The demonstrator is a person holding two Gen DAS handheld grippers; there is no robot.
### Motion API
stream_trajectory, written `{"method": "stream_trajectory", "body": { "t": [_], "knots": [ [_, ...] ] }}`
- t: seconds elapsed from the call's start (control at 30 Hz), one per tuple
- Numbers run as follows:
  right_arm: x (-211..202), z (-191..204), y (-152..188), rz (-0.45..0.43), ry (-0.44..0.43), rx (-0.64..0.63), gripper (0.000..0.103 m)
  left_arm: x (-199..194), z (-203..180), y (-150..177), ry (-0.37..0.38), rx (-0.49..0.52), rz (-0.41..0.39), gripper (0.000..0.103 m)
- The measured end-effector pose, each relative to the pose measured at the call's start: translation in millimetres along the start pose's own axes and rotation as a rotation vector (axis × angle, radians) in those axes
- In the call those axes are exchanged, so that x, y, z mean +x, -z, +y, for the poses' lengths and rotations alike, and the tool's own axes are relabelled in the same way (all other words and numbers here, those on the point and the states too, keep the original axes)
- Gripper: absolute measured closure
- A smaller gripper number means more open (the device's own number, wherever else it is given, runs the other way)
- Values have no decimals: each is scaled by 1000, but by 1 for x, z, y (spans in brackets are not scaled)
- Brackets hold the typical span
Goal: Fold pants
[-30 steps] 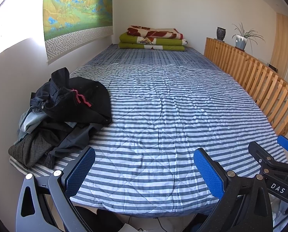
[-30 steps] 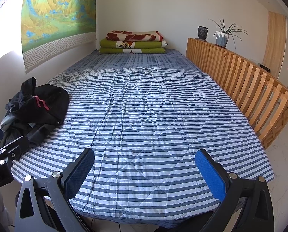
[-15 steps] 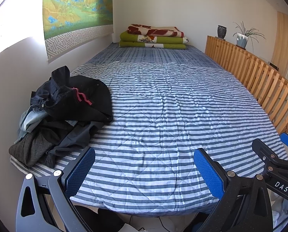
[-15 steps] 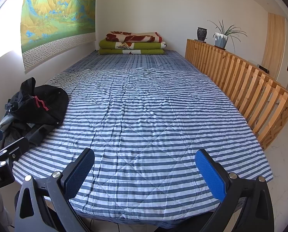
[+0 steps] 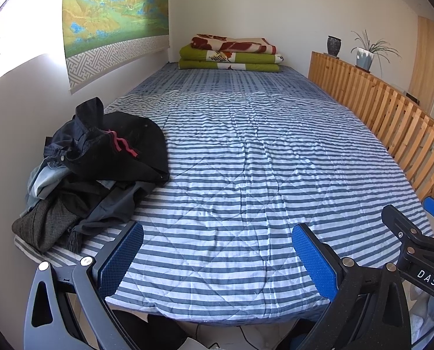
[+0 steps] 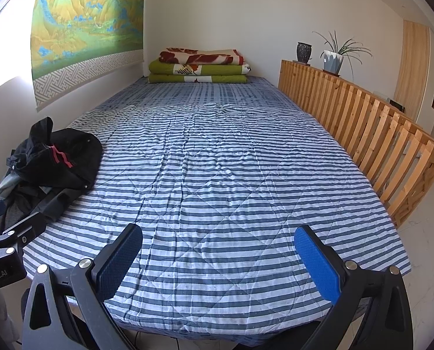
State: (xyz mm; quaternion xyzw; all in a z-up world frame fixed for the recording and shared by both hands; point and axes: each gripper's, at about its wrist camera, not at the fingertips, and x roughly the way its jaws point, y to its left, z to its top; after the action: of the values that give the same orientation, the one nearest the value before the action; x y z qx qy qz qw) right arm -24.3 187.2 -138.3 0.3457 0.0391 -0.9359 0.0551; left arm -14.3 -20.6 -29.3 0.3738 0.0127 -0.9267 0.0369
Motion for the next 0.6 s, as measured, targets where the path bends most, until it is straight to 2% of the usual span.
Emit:
{"method": "stream_trajectory", "body": {
  "t": [0.4, 0.6],
  "knots": [
    [3, -1, -5, -20, 3, 7, 1, 15, 1, -6, 37, 16, 31, 0],
    [11, -2, -6, -13, -3, 11, 1, 21, 0, -6, 14, 25, 26, 0]
  ]
}}
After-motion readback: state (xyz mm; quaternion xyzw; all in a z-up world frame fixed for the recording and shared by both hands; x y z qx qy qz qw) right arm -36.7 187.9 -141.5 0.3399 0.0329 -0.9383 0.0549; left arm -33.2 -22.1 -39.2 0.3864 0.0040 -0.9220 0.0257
